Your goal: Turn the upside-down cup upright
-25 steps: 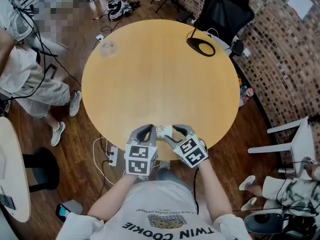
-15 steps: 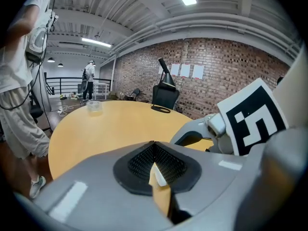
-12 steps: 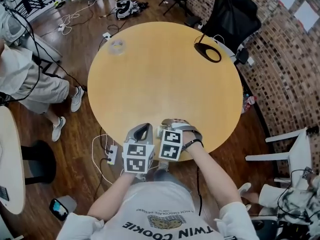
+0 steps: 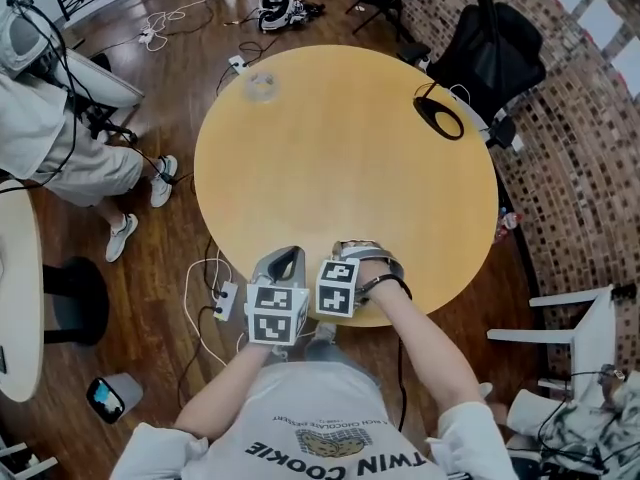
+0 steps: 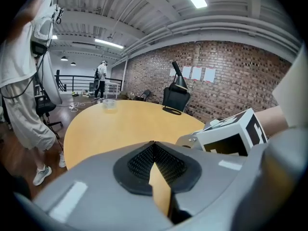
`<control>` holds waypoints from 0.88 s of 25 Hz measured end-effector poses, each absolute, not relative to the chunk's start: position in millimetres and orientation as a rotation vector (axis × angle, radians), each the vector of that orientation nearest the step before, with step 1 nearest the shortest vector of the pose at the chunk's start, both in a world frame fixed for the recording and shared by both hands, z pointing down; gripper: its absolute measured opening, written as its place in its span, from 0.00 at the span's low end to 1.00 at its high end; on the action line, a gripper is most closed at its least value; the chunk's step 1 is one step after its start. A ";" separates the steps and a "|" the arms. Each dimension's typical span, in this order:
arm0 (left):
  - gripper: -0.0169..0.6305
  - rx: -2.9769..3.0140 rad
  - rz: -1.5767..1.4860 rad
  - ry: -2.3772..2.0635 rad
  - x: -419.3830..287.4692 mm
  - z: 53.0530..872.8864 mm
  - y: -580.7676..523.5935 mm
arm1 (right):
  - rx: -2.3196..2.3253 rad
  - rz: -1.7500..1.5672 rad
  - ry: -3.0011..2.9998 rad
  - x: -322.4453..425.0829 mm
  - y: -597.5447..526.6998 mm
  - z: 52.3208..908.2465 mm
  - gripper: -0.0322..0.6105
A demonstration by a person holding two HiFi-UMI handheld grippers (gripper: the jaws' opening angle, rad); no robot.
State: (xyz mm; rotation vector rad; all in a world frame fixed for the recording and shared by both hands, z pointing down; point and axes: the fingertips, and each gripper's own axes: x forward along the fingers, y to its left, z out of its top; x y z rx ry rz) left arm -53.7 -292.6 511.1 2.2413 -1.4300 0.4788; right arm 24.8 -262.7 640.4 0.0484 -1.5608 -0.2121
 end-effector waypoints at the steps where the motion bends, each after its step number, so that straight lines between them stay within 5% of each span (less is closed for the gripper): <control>1: 0.04 2.239 0.479 -1.431 -55.3 512.0 -291.8 | 0.053 -0.216 -1.563 23.6 -262.6 640.4 0.48; 22: 0.04 2.395 0.582 -1.261 15.2 504.1 -288.1 | 1.192 0.133 -2.234 83.6 -305.6 557.3 0.47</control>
